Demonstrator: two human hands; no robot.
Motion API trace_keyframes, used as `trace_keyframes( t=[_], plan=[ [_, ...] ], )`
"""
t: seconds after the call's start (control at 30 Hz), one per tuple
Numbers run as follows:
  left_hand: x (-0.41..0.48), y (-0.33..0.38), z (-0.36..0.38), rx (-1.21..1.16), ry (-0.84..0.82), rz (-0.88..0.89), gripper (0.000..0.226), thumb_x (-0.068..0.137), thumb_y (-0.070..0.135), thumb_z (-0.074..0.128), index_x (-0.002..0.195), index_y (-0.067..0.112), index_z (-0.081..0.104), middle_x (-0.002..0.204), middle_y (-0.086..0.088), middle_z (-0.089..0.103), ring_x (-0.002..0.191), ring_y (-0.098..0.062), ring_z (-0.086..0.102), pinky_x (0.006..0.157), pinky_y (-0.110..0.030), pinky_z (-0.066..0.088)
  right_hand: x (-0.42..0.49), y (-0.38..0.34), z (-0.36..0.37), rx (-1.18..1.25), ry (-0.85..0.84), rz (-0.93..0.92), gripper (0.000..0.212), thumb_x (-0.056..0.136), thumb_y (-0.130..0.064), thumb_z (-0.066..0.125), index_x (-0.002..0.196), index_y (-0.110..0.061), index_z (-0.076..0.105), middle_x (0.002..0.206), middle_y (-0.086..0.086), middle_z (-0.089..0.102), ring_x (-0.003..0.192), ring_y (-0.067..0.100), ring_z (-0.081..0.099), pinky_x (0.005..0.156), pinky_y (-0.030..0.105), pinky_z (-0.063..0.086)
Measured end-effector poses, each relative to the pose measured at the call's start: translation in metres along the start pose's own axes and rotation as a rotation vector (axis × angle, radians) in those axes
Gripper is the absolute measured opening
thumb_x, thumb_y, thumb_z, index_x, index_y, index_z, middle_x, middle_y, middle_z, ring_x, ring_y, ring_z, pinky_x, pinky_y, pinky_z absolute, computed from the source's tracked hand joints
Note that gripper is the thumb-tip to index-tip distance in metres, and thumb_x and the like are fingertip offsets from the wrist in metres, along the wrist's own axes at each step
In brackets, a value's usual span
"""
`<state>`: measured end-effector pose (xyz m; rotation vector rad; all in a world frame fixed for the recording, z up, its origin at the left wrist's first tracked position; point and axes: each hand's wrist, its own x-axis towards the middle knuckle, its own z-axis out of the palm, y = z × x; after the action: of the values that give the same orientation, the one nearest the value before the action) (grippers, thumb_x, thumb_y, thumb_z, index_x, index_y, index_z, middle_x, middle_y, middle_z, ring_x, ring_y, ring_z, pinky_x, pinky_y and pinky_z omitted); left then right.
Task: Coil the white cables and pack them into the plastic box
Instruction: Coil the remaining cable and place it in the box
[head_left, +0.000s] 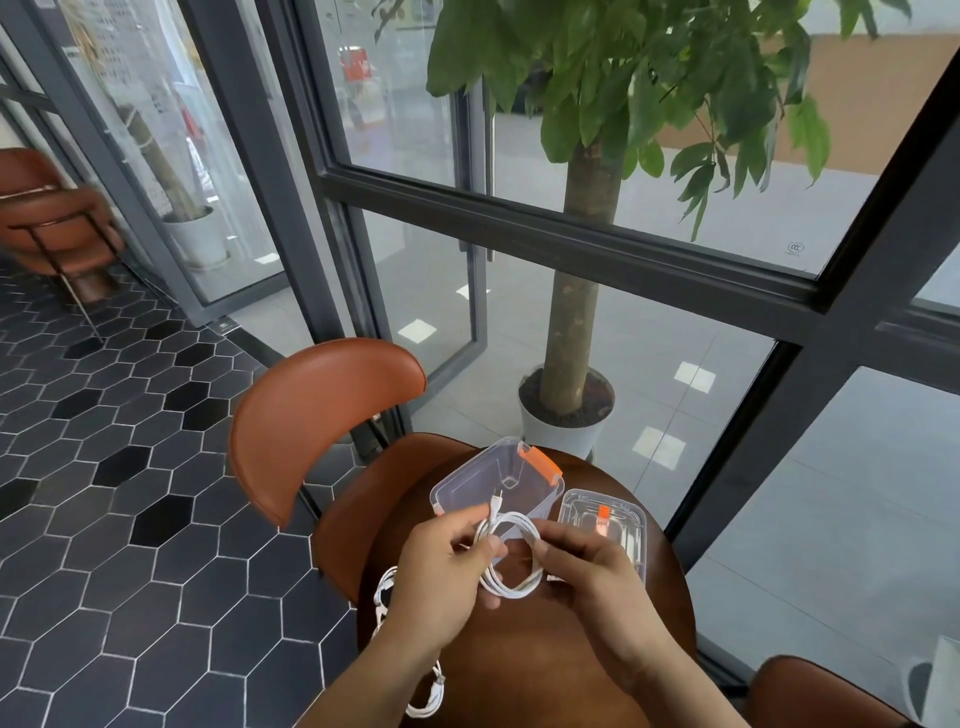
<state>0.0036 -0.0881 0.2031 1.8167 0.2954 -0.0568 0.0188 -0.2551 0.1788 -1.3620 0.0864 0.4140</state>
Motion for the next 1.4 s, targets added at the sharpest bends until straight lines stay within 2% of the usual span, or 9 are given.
trace_keyframes(
  t=[0.17,0.33,0.43,0.57,0.73,0.93,1.17,1.3,1.4],
  plan=[
    [-0.002,0.003,0.001,0.047,-0.024,0.022,0.039,0.092,0.006,0.065,0.104,0.042,0.073,0.087,0.006,0.076,0.065,-0.027,0.073,0.057,-0.049,0.062,0.003,0.001,-0.002,-0.052,-0.013,-0.014,0.016,0.085,-0.009,0.075,0.1,-0.004,0.079,0.102,0.026,0.075,0.097,0.048,0.068,0.086,0.047,0.053],
    [-0.001,0.006,0.0,0.082,-0.01,0.008,0.035,0.091,0.002,0.062,0.109,0.029,0.076,0.088,0.005,0.076,0.068,-0.02,0.074,0.051,-0.04,0.062,0.004,0.006,0.0,0.286,-0.139,0.085,0.037,0.083,-0.001,0.075,0.114,0.017,0.065,0.118,0.045,0.061,0.101,0.048,0.061,0.101,0.057,0.046],
    [-0.003,0.014,-0.003,-0.007,-0.021,-0.054,0.031,0.089,0.001,0.065,0.099,0.027,0.077,0.081,0.002,0.077,0.07,-0.021,0.073,0.05,-0.035,0.06,0.002,0.007,0.003,0.29,-0.124,0.054,0.036,0.083,0.001,0.076,0.115,0.014,0.066,0.116,0.042,0.064,0.098,0.046,0.065,0.095,0.054,0.052],
    [0.001,0.015,-0.009,-0.144,-0.037,-0.146,0.014,0.092,0.015,0.067,0.1,0.02,0.079,0.079,-0.007,0.079,0.068,-0.025,0.074,0.061,-0.039,0.059,0.002,0.008,0.001,0.213,-0.004,-0.003,0.037,0.077,0.002,0.076,0.111,0.011,0.066,0.105,0.035,0.071,0.086,0.036,0.071,0.078,0.041,0.059],
    [0.0,0.012,-0.007,-0.034,-0.023,-0.085,0.017,0.093,0.013,0.066,0.095,0.024,0.078,0.075,-0.001,0.078,0.066,-0.02,0.076,0.058,-0.042,0.064,0.002,0.011,0.002,0.156,0.066,-0.019,0.044,0.068,-0.004,0.086,0.106,0.006,0.067,0.1,0.029,0.074,0.086,0.039,0.072,0.081,0.047,0.057],
    [-0.001,0.013,-0.008,0.024,-0.069,-0.041,0.027,0.093,0.014,0.067,0.084,0.038,0.075,0.073,-0.002,0.078,0.066,-0.023,0.075,0.057,-0.044,0.063,0.004,0.006,0.001,0.217,-0.035,0.052,0.044,0.059,0.002,0.087,0.096,0.007,0.065,0.091,0.033,0.071,0.074,0.035,0.069,0.073,0.041,0.055],
    [-0.003,0.018,-0.005,0.082,-0.067,0.007,0.016,0.094,0.019,0.066,0.091,0.027,0.079,0.07,0.0,0.077,0.05,-0.021,0.069,0.047,-0.029,0.054,0.007,0.0,0.0,0.011,-0.024,0.056,0.062,0.056,0.001,0.092,0.107,0.007,0.057,0.097,0.038,0.071,0.091,0.065,0.063,0.086,0.067,0.05],
    [-0.002,0.02,-0.006,0.008,-0.087,-0.032,0.022,0.096,0.021,0.062,0.086,0.023,0.082,0.072,-0.006,0.077,0.058,-0.032,0.07,0.055,-0.038,0.056,0.006,0.004,-0.002,0.061,0.044,0.047,0.06,0.056,-0.002,0.094,0.106,0.005,0.062,0.094,0.034,0.073,0.082,0.054,0.068,0.078,0.051,0.049],
    [-0.002,0.02,-0.005,0.005,-0.08,0.009,0.015,0.092,0.017,0.068,0.093,0.026,0.08,0.075,-0.003,0.077,0.062,-0.023,0.072,0.056,-0.04,0.061,0.005,0.004,-0.004,0.092,0.022,0.041,0.06,0.061,-0.006,0.094,0.111,0.005,0.062,0.097,0.032,0.074,0.087,0.052,0.07,0.083,0.053,0.052]
  ],
)
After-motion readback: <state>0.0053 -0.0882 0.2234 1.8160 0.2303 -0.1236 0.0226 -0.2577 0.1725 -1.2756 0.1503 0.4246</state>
